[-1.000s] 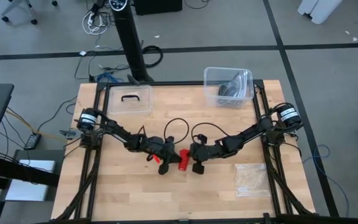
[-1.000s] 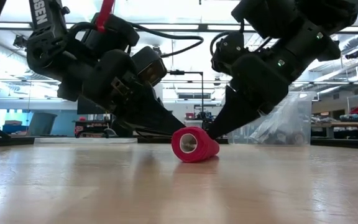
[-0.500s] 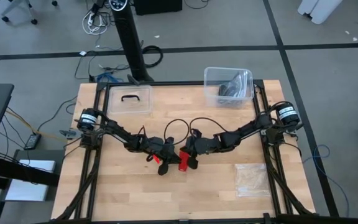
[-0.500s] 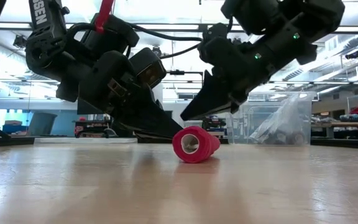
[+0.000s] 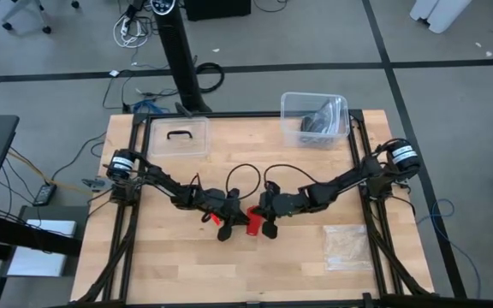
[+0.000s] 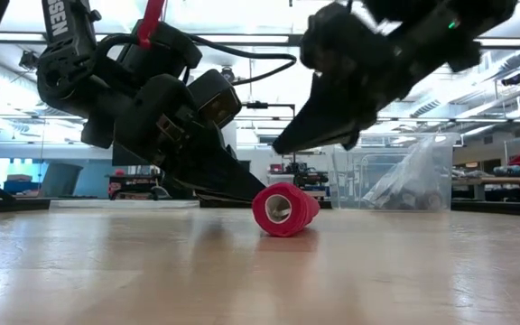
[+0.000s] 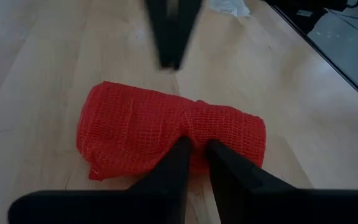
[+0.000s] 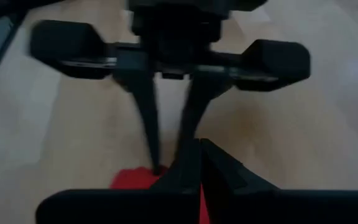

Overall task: Roll bandage
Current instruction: Roll the red bandage

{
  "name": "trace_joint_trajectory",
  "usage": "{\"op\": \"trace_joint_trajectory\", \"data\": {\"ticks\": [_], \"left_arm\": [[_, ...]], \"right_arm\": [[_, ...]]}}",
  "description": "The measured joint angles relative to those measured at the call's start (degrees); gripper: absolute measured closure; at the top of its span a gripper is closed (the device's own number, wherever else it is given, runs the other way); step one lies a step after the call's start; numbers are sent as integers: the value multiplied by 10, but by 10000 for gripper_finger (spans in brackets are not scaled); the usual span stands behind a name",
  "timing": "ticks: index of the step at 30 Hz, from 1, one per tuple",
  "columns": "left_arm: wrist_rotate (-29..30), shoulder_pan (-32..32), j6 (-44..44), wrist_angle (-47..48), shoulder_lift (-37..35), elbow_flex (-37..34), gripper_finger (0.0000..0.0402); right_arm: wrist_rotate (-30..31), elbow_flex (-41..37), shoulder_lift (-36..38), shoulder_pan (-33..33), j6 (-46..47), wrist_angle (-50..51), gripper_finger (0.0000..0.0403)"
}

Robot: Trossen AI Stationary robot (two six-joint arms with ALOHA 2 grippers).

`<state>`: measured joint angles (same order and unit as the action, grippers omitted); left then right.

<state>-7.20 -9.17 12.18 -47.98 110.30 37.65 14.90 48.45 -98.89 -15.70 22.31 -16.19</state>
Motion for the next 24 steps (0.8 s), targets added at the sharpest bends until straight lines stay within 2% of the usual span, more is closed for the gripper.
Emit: {"op": "trace_joint_trajectory", "data": {"ticks": [5,9,14,20,24], "left_arm": [[0,0,-2,13,0,0,335],[7,0,-12,15,0,-5,335],[14,0,-16,23,-28,-5,335],[14,0,-25,51,-50,-5,335],[47,2,-33,53,-50,-4,335]], "right_arm": [[15,0,4,-36,88,47,383],[31,0,-18,-57,132,58,390],[84,0,-22,-78,146,68,399],[89,2,-20,-80,184,134,399],[94,1,-21,-79,170,131,398]]}}
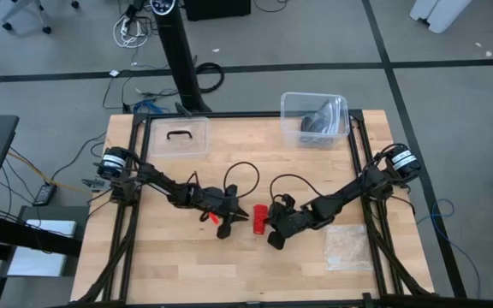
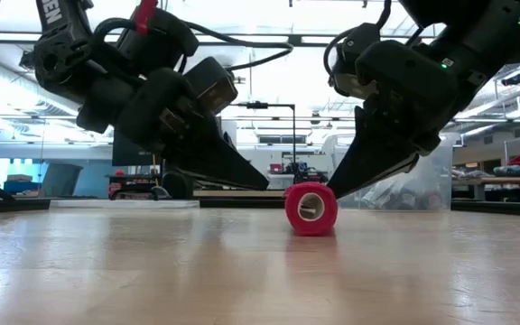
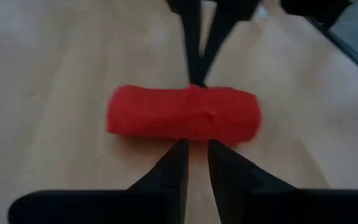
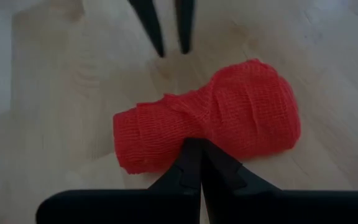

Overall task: Roll bandage
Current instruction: Roll the red bandage

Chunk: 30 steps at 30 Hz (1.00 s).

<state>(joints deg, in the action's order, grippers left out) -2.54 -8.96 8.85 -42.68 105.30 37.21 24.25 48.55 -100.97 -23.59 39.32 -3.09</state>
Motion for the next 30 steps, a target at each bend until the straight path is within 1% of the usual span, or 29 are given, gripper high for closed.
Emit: {"op": "trace_joint_trajectory", "data": {"ticks": [5,11,14,19,21,30], "left_arm": [[11,11,-14,-17,1,15,340],[44,28,-29,-6,4,18,363],[45,36,-29,6,5,18,378],[39,37,-29,-1,20,21,396],[30,37,-29,-1,26,21,399],[29,37,-30,-8,51,29,400]], "right_arm": [[-2,0,0,12,-24,-5,401],[-13,-1,0,20,-37,-7,401],[-13,-1,-1,21,-40,-7,401],[-14,-1,-1,23,-48,-10,401],[-15,-1,-1,25,-50,-11,402],[-19,-1,-1,28,-55,-12,402]]}}
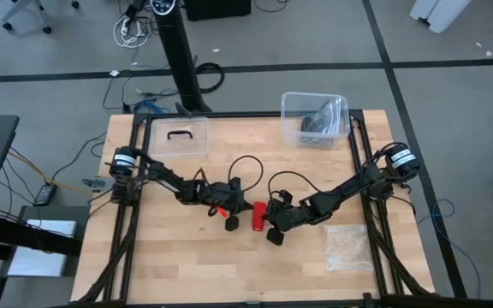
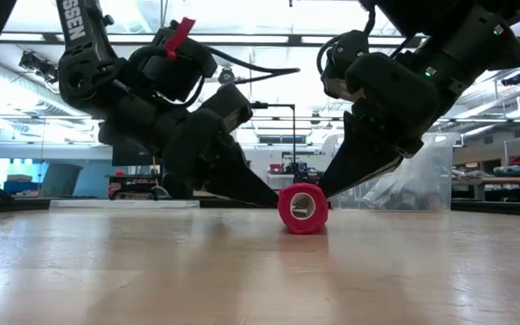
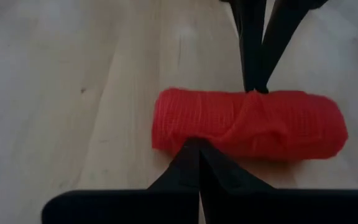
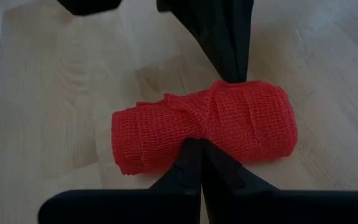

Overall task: Roll bandage
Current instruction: Roll the red bandage

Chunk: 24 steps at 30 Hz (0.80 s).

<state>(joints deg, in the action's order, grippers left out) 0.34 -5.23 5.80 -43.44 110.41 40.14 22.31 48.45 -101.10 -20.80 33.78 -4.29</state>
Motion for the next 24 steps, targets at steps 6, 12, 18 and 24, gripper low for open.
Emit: {"op": "trace_joint_trajectory", "data": {"ticks": [6,12,18,24], "left_arm": [[0,0,2,-12,13,5,401],[2,-1,9,-16,25,18,401],[8,3,17,3,15,9,387],[17,8,16,21,-25,-23,367]], "right_arm": [[-3,0,0,1,0,0,401],[-7,0,0,3,-4,-4,401],[-6,0,0,3,-4,-5,391],[-7,0,0,3,-4,-9,360]]}}
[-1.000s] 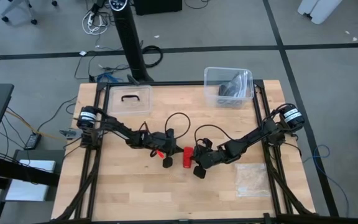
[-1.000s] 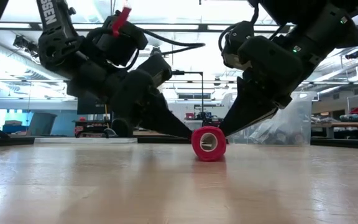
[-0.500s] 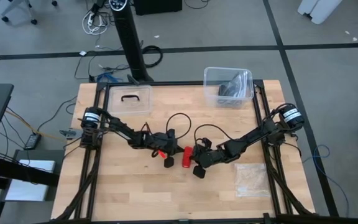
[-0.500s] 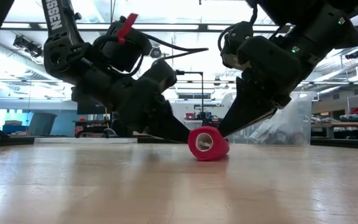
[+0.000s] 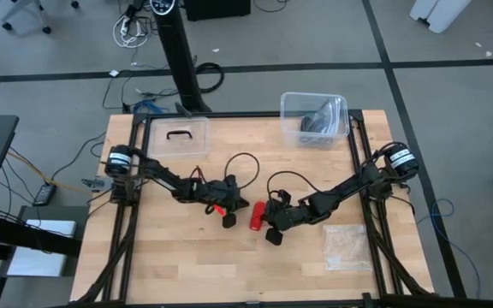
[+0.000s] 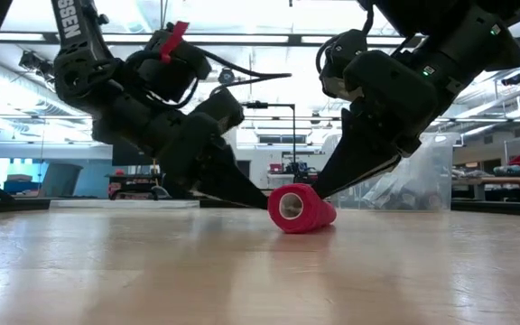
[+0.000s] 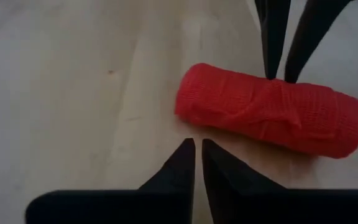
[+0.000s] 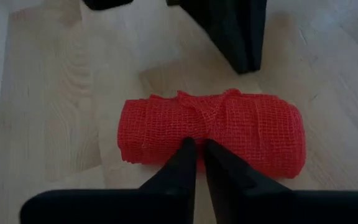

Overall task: Roll bandage
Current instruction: Roll the red bandage, then put the red bandage into the transparent zip bag

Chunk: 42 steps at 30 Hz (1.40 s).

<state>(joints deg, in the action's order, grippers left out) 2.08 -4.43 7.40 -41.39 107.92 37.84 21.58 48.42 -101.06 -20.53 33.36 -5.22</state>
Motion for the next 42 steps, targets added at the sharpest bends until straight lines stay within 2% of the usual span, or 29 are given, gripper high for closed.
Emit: {"op": "trace_joint_trajectory", "data": {"ticks": [6,14,18,22,31,37,42], "left_arm": [[24,0,-8,1,-50,-38,352],[25,-1,-14,-1,-95,-59,348],[23,-4,-14,-3,-112,-63,348],[23,-12,-25,-15,-119,-63,347],[22,-43,-42,-19,-119,-63,347],[24,-67,-42,-23,-119,-53,347],[33,-84,-42,-26,-119,-45,347]], "right_arm": [[-13,-1,17,-4,-5,14,325],[-87,5,94,-39,11,100,280],[-94,27,133,-96,49,223,265],[-111,41,141,-179,136,333,259],[-149,54,120,-365,372,415,259],[-196,97,77,-425,436,533,264],[-228,104,45,-442,433,531,275]]}}
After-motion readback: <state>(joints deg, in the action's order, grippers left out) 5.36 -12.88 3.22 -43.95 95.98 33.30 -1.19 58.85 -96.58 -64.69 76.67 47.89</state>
